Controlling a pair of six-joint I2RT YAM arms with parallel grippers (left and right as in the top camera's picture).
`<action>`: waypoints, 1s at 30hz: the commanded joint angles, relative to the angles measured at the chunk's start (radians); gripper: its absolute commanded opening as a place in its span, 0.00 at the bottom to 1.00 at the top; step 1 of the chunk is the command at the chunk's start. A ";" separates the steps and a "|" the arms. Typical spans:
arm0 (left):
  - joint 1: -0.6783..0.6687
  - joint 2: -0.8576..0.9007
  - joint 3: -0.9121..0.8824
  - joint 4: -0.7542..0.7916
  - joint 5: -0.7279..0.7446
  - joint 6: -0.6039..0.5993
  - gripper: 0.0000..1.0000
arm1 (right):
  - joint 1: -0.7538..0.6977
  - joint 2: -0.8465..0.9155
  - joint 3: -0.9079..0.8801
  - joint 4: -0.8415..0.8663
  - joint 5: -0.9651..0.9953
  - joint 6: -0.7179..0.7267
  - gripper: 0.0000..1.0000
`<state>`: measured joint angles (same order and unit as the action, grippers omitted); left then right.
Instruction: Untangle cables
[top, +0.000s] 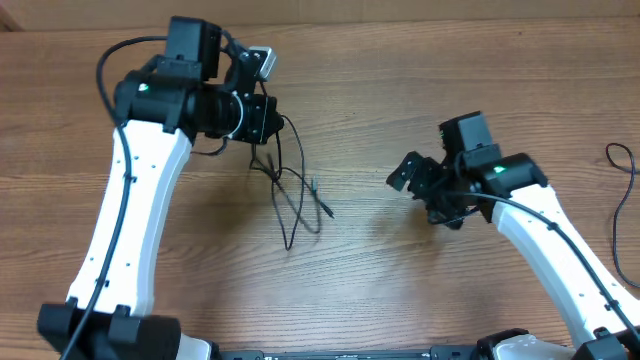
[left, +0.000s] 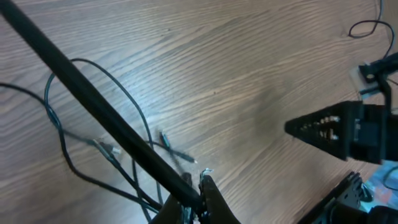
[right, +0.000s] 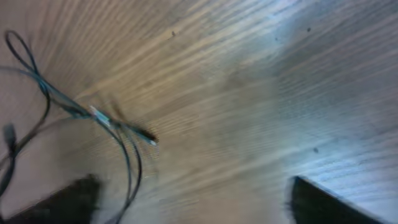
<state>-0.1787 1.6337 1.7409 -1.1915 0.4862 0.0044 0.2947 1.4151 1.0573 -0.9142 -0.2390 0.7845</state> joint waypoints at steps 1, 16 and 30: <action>0.000 -0.055 0.012 0.003 -0.018 0.027 0.04 | 0.043 -0.006 -0.024 0.045 0.036 0.091 0.79; 0.001 -0.158 0.012 0.213 0.030 -0.019 0.04 | 0.356 0.013 -0.037 0.356 0.002 -0.237 0.93; -0.011 -0.159 0.012 0.503 0.461 -0.149 0.04 | 0.385 0.022 -0.037 0.620 0.009 -0.415 0.98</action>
<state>-0.1833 1.4883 1.7405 -0.7223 0.7738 -0.1291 0.6750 1.4319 1.0241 -0.3080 -0.2359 0.4919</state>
